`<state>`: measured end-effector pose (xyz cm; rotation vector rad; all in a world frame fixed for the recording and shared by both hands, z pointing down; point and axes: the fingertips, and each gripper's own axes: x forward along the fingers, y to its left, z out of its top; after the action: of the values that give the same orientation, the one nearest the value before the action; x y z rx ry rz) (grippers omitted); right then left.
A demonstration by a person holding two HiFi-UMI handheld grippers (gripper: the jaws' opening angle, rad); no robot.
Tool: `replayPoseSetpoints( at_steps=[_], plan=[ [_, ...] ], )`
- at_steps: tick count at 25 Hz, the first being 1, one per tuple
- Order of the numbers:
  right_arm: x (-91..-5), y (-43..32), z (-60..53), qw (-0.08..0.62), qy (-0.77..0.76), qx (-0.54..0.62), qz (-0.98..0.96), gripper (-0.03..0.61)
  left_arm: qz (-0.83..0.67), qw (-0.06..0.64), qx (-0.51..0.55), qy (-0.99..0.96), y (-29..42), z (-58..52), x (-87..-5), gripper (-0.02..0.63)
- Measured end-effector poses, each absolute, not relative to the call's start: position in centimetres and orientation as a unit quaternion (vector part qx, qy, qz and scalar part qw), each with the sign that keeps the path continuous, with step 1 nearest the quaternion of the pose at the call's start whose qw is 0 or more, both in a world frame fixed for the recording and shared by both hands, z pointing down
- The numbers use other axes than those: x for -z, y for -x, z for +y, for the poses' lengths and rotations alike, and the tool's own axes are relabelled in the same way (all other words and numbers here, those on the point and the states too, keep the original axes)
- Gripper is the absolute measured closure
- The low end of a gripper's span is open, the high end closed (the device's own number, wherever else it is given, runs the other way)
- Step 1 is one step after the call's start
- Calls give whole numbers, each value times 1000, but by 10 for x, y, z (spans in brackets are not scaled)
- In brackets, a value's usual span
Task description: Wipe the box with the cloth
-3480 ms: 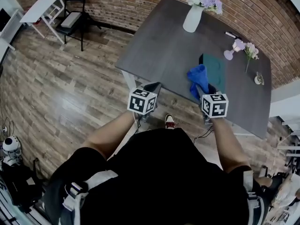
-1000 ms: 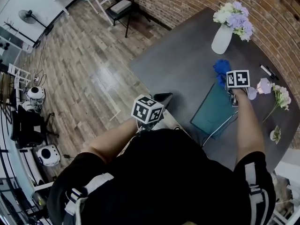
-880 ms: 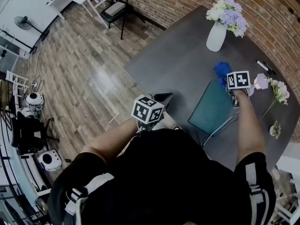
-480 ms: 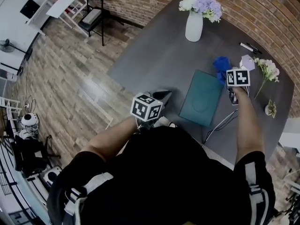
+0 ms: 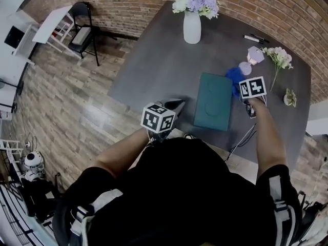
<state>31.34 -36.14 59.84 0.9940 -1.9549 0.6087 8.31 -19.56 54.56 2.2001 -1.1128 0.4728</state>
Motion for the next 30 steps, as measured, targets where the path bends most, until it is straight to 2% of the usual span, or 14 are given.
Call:
replayPoseSetpoints(
  at_steps=[8,16,22,30],
  plan=[
    [-608,-324,-286,416,-429,-295,-746,416,-348,296,-194,-868,-85,-198,-548,604],
    [-612,-331,-196,437,-460,-325,-701,417,-292,316,-181,-884,-76,-186,-560,604],
    [-622,-334,-131,425,-493,-374,-661,417,-243,329,-179,-895,-78,-168,-563,604],
    [-614,-343,-112,453,-494,-366,-646,414,-236,333,-162,-898,-74,-163,-562,604]
  ],
)
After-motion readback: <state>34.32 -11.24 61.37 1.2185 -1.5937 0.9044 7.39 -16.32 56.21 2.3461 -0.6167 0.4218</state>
